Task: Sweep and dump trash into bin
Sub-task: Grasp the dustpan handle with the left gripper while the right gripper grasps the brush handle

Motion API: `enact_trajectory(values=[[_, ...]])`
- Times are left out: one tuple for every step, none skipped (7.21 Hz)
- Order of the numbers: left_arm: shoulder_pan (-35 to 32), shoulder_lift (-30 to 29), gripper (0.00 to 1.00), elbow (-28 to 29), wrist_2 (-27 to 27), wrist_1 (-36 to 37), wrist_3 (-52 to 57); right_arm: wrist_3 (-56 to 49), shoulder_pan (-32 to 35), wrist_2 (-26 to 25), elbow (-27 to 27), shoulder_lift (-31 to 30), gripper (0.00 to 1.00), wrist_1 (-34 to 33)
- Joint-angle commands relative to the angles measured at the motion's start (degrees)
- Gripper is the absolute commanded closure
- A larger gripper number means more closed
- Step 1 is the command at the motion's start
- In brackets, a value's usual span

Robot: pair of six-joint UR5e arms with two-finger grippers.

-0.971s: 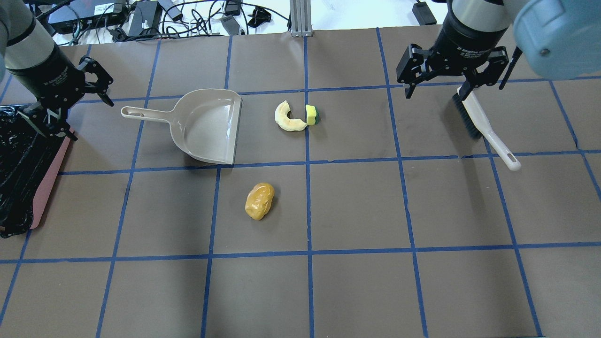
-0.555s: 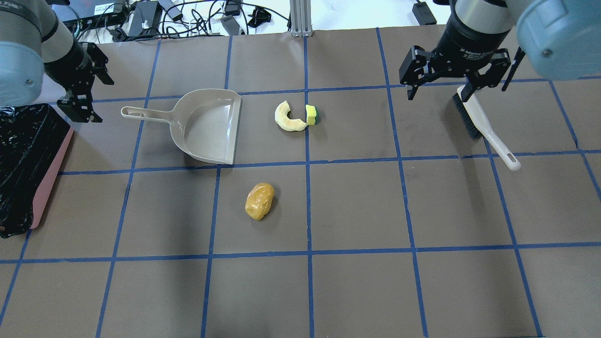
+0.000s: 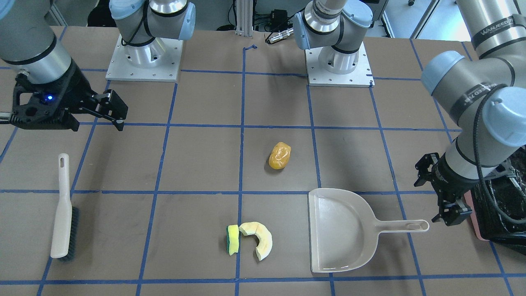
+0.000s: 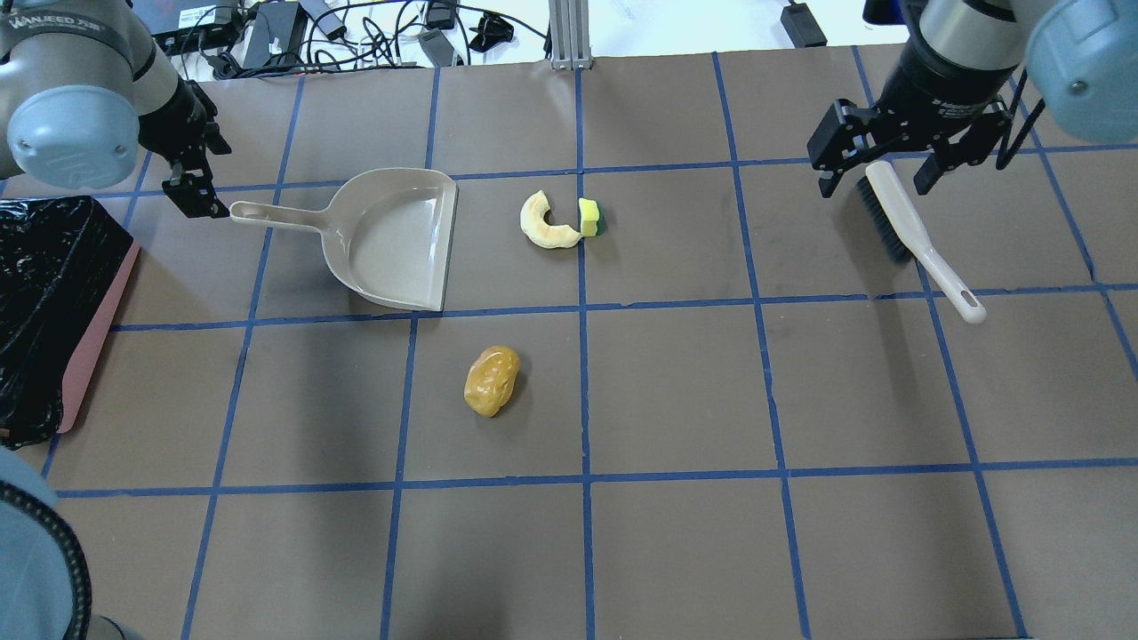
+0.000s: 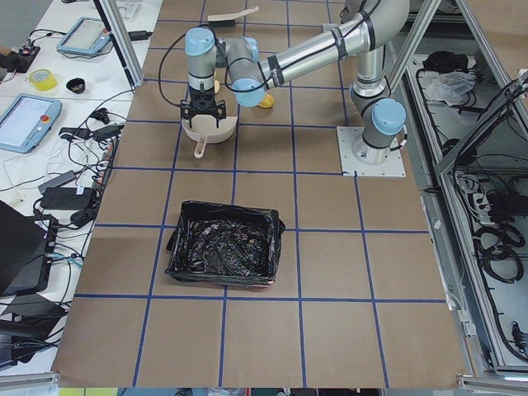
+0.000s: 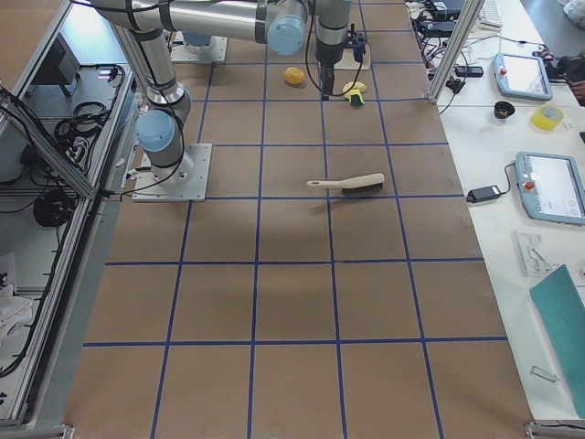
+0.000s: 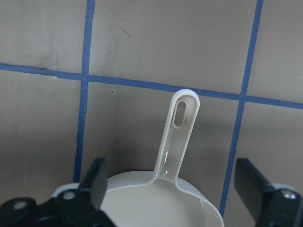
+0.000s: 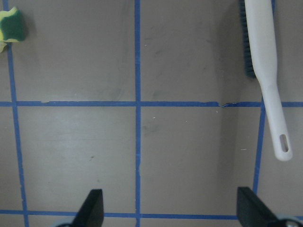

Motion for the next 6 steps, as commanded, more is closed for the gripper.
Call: enact_trajectory(values=[[-0.09, -5.79, 0.05, 2.94, 0.19, 0.13, 4.74, -9.6, -7.48, -0.32, 0.14, 2.33, 0.0, 0.02], [-0.09, -7.38, 0.05, 3.04, 0.36, 0.39, 4.93, -11.9, -8.64, -0.67, 0.14, 3.55, 0.0, 0.02], [-0.01, -8.61, 0.05, 3.12, 0.54, 1.61, 5.19, -12.44, -8.92, -2.68, 0.23, 5.31, 0.0, -3.37], [0.0, -10.02, 0.05, 2.78, 0.71, 3.11, 5.28, -14.36, -8.92, -3.91, 0.84, 7.5, 0.0, -7.67], [0.0, -10.38, 0.05, 2.77, 1.85, 3.29, 5.54, -14.82, -9.01, -4.1, 2.41, 9.0, 0.0, -10.84], [0.0, -10.47, 0.05, 2.77, 1.95, 3.47, 5.54, -14.91, -9.35, -4.19, 5.3, 10.58, 0.0, -14.96]])
